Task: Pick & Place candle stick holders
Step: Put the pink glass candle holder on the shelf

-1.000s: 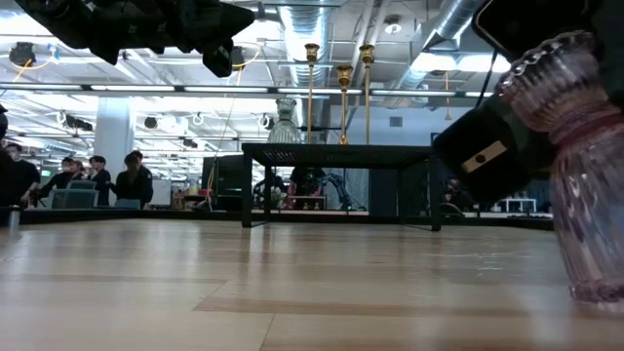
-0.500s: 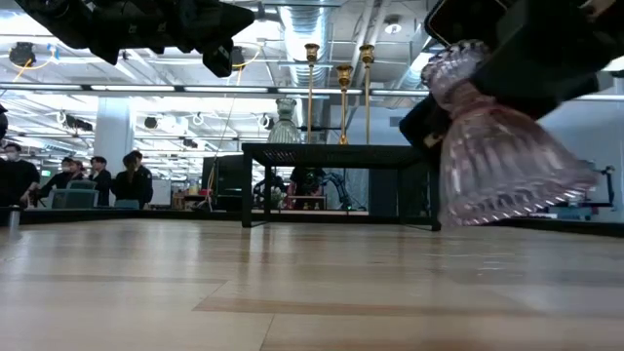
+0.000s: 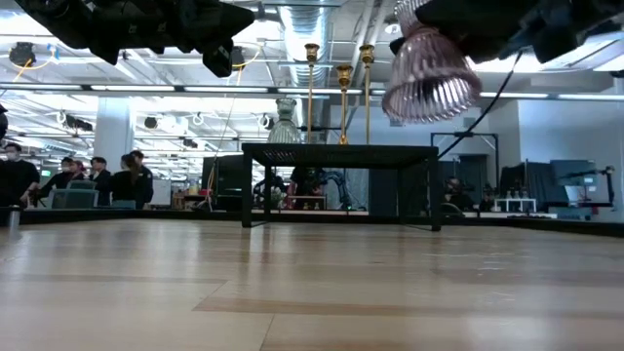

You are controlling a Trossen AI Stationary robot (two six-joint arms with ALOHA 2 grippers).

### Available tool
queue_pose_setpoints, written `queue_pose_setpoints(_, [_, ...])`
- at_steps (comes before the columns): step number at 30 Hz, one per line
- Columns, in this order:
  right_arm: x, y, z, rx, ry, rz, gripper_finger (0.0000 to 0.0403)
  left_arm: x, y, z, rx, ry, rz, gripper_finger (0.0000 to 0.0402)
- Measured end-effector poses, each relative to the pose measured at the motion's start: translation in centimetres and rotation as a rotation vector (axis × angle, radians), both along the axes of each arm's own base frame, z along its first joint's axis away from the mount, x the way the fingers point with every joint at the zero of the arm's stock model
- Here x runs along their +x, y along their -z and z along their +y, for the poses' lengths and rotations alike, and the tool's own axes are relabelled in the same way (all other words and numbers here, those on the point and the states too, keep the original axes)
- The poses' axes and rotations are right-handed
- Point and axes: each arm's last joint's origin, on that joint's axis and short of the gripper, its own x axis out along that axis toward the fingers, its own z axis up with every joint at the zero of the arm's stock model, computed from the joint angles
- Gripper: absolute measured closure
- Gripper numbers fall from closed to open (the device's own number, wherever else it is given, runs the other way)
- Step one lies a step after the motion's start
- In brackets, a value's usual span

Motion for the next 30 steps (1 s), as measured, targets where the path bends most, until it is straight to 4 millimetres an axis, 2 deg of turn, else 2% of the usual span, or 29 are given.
queue_pose_setpoints(5, [-0.8,-1.9,-1.8,0.002,0.068,-0.041,0.0282,0.0,0.0,0.0,0.000,0.000,0.000,0.0397])
queue_pose_setpoints(18, [-2.8,-5.5,-7.3,-0.043,0.397,-0.154,0.0283,0.0,0.0,0.0,0.000,0.000,0.000,0.0394])
queue_pose_setpoints(30, [-4.0,-6.1,-13.6,-0.071,0.696,-0.172,0.0285,0.0,0.0,0.0,0.000,0.000,0.000,0.0395])
